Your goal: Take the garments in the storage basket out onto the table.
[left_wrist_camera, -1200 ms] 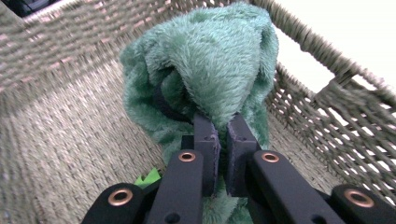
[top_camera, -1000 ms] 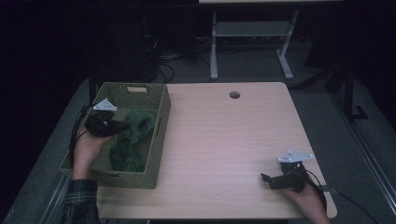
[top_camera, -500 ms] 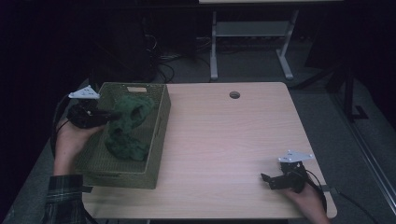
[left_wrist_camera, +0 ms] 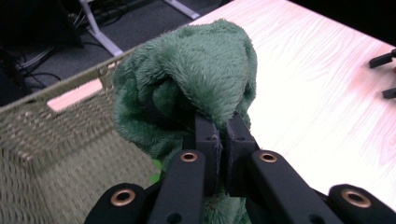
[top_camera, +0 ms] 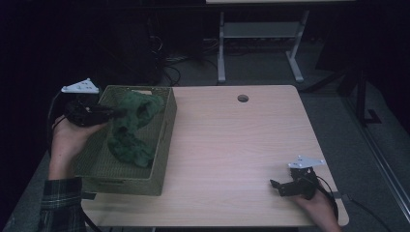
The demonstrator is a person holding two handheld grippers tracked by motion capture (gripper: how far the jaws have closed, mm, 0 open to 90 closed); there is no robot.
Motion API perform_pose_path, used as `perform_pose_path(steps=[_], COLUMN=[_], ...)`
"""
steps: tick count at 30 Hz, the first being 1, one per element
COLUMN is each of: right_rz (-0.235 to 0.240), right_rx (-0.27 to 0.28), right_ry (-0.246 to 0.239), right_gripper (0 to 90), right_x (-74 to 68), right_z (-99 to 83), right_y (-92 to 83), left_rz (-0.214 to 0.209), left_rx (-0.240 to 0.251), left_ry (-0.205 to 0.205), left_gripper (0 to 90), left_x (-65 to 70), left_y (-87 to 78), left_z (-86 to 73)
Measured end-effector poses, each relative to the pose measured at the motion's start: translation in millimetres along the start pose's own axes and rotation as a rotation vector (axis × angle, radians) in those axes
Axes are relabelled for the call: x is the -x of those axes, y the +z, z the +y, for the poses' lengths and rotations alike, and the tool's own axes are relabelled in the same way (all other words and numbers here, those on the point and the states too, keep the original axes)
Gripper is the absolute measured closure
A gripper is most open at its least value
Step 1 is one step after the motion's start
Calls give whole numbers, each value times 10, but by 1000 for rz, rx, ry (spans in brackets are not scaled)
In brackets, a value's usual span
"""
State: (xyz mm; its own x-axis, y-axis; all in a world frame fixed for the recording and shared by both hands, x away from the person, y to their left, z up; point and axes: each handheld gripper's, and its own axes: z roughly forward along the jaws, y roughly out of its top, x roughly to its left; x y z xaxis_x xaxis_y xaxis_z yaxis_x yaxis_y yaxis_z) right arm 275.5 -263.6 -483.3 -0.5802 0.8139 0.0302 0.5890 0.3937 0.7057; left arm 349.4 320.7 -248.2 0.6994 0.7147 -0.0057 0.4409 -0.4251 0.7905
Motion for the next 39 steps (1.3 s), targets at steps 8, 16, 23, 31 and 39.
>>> perform_pose_path(steps=[8,16,23,31,39], right_rz=[0,0,0,0,0], right_rx=[0,0,-1,0,-1], right_ry=[0,0,0,2,1], right_gripper=[24,24,24,24,24], right_x=[0,0,0,-2,0], right_z=[0,0,0,1,1], right_y=[0,0,0,0,-1], left_rz=[-21,-48,-90,-141,-190], left_rx=[30,57,79,92,84], left_ry=[35,66,89,106,120], left_gripper=[869,870,870,870,870], left_x=[109,215,350,527,695], left_y=[-25,-37,29,211,422], left_z=[279,484,624,747,844])
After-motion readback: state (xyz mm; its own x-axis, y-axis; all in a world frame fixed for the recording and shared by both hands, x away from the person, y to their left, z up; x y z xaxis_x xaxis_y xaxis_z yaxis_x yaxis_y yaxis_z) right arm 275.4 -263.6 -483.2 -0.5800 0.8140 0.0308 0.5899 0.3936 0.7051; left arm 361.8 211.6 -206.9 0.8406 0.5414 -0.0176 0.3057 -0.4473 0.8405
